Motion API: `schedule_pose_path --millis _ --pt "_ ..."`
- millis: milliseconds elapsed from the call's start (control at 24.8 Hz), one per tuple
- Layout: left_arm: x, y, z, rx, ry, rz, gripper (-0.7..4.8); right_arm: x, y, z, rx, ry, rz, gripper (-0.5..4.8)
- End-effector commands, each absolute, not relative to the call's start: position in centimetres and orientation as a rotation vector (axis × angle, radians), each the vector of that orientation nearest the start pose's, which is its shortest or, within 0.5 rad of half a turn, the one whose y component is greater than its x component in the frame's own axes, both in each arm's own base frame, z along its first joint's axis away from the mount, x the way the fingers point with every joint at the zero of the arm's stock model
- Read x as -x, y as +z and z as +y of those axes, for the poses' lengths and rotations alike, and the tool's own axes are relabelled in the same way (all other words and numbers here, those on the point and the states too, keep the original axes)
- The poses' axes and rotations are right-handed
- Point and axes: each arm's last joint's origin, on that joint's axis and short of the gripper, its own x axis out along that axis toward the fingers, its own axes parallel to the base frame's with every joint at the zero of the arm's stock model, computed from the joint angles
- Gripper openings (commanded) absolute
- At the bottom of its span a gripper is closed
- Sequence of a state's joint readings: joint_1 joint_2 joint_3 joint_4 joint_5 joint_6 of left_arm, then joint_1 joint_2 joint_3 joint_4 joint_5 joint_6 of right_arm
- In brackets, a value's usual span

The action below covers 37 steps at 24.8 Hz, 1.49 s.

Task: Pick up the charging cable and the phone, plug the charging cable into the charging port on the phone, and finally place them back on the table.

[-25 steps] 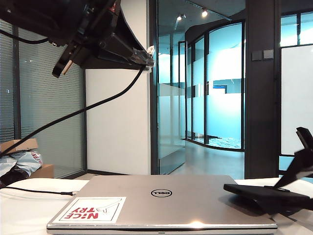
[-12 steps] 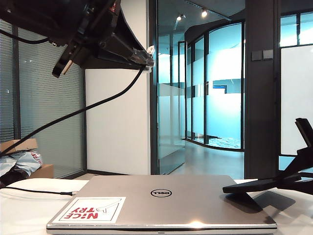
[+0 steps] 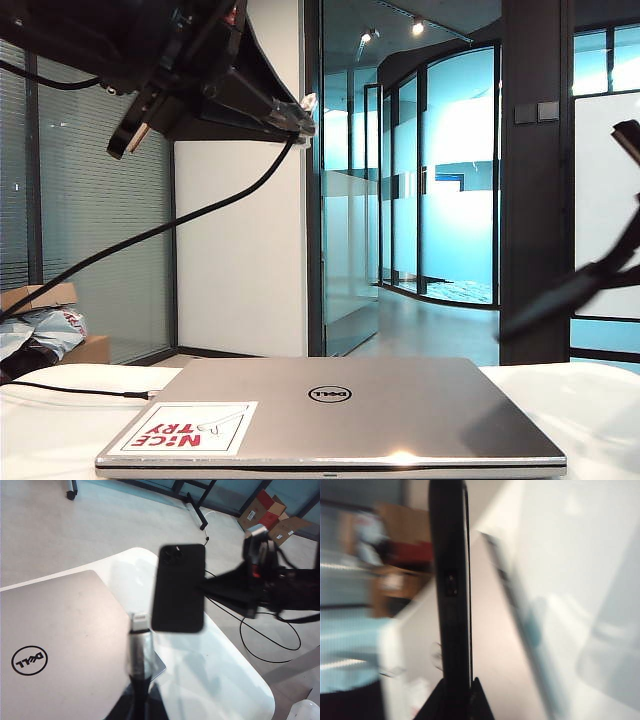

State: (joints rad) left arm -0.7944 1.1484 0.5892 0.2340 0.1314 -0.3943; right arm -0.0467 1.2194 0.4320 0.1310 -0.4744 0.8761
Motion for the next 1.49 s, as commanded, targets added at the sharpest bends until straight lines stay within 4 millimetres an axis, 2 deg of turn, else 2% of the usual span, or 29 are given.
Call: schedule_pose_path --millis 40,202,323,404,606,807,969,1090,1251,1372,1494 --pt "-16.8 23.8 -17.6 0.258 -0.847 0.478 -0.08 -19.9 19.2 0.2 -0.739 0.070 0.899 -0.09" --pt "-16.8 23.8 -17.6 0.258 -0.847 0.479 -0.08 -18.9 22.0 0.5 -0.470 0.046 1.073 -0.09" --pt "-16.7 23.8 -17.6 0.258 -0.848 0.479 -0.08 -19.0 22.7 1.2 -0.342 0.050 1.151 -0.09" --pt "-16.8 23.8 -17.6 0.258 -0.847 0.479 -0.08 -19.5 22.4 2.1 -0.272 0.067 1.227 -0.09" --pt "-16.7 23.8 -17.6 0.258 -0.848 0.479 -0.08 -20.7 19.7 4.2 -0.136 0.086 1.394 -0.09" --pt "-16.7 23.8 -17.6 0.258 -0.848 0.479 -0.08 -21.5 17.9 4.6 -0.123 0.076 1.479 -0.09" --pt "-16.8 23.8 -17.6 0.258 -0.847 0.479 -0.08 -21.7 17.2 4.6 -0.121 0.073 1.513 -0.08" --pt "-16.8 23.8 -17.6 0.258 -0.847 0.479 -0.08 -21.7 17.2 4.6 -0.121 0.073 1.514 0.36" --pt "-16.8 23.8 -17.6 0.258 -0.847 0.478 -0.08 -21.8 16.9 4.7 -0.125 0.077 1.528 0.37" --pt "-16.8 23.8 -17.6 0.258 -0.847 0.478 -0.08 -21.9 16.5 4.8 -0.140 0.092 1.551 0.77" --pt "-16.8 23.8 -17.6 0.258 -0.847 0.478 -0.08 -21.9 16.4 4.8 -0.150 0.105 1.561 0.78"
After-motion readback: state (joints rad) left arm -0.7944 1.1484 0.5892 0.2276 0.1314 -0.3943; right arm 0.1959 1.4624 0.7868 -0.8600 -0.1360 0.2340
